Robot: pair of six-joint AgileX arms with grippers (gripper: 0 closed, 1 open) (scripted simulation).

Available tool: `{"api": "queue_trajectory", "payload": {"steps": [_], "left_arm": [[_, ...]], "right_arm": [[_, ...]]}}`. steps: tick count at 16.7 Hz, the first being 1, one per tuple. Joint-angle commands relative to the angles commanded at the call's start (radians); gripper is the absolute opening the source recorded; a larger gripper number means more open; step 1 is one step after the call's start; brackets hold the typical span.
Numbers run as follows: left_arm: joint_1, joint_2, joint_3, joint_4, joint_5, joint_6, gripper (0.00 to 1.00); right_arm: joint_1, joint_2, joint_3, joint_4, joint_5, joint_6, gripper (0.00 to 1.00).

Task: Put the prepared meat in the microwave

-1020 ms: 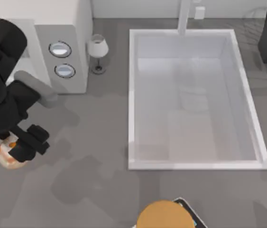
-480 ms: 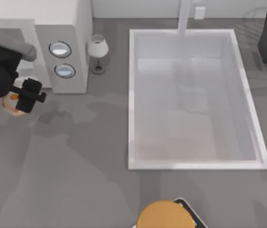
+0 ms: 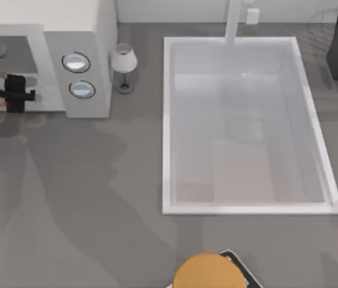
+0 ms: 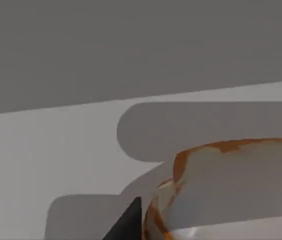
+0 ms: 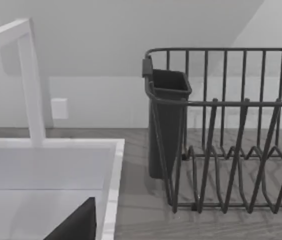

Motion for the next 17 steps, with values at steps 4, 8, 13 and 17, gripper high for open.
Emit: {"api": "queue_trajectory", "payload": {"steps": [4,8,13,17], "left_arm": [[0.048,0.099,-0.035,0.328,0.035,-0.056,0.0],[0.074,0.159,-0.047,0.507,0.064,-0.095,0.0],[0.078,0.169,-0.048,0.532,0.069,-0.102,0.0],[0.07,0.171,-0.033,0.525,0.066,-0.1,0.0]], "right_arm": [[0.0,0.0,0.0,0.0,0.0,0.0,1.0],[0.0,0.0,0.0,0.0,0.0,0.0,1.0],[0.0,0.0,0.0,0.0,0.0,0.0,1.0],[0.0,0.0,0.0,0.0,0.0,0.0,1.0]]}}
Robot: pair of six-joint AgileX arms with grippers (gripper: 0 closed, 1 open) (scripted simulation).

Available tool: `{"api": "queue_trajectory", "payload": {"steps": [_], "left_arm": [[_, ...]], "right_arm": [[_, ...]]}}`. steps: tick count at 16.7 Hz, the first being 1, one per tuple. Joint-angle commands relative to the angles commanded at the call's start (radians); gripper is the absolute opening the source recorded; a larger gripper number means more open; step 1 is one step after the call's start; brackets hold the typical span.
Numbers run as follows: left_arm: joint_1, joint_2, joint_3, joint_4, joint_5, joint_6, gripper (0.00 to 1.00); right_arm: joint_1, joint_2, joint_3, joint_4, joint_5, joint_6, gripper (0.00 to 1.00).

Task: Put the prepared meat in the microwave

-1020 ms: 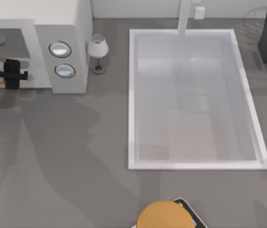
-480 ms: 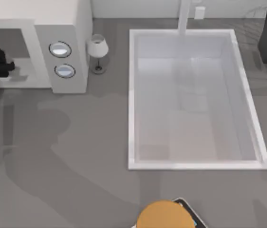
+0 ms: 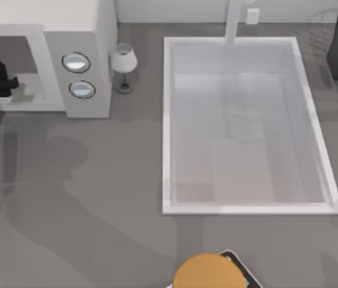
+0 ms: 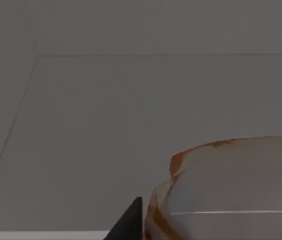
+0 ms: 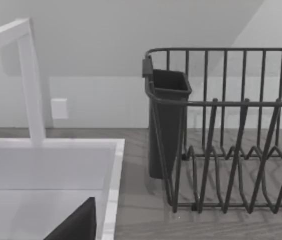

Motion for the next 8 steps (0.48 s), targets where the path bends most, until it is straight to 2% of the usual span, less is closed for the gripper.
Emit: {"api": "queue_trajectory", "payload": {"steps": [8], "left_arm": [[-0.024,0.089,0.225,-0.079,-0.015,-0.008,0.0]], "right_arm": [[0.0,0.0,0.0,0.0,0.0,0.0,1.0]]}}
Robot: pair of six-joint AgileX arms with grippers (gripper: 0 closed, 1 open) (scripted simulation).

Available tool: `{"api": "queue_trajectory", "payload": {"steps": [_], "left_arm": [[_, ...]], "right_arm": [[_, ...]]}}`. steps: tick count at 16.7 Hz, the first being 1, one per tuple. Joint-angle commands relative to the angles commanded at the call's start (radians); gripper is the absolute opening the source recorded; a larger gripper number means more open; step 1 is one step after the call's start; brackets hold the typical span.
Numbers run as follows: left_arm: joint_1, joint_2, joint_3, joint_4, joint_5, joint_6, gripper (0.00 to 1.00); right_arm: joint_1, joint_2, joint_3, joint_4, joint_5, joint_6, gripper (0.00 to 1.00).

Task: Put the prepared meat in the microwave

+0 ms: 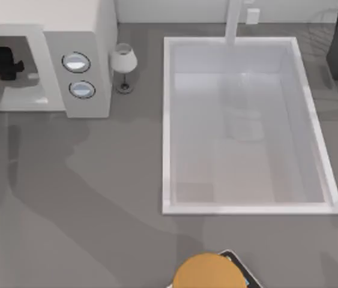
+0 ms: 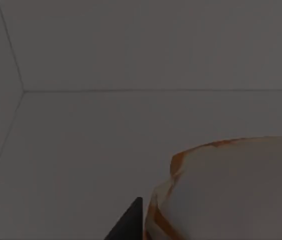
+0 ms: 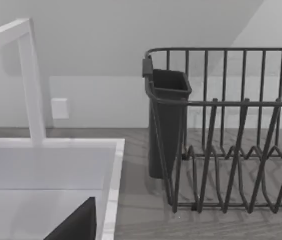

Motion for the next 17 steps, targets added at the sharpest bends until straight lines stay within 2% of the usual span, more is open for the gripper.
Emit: {"api": "queue_trajectory", "payload": {"steps": [11,17], "left_arm": [[-0.022,0.226,0.457,-0.18,-0.022,-0.014,0.0],[-0.024,0.341,0.603,-0.263,-0.028,-0.018,0.0]], "right_arm": [[0.0,0.0,0.0,0.0,0.0,0.0,1.0],[0.0,0.0,0.0,0.0,0.0,0.0,1.0]]}}
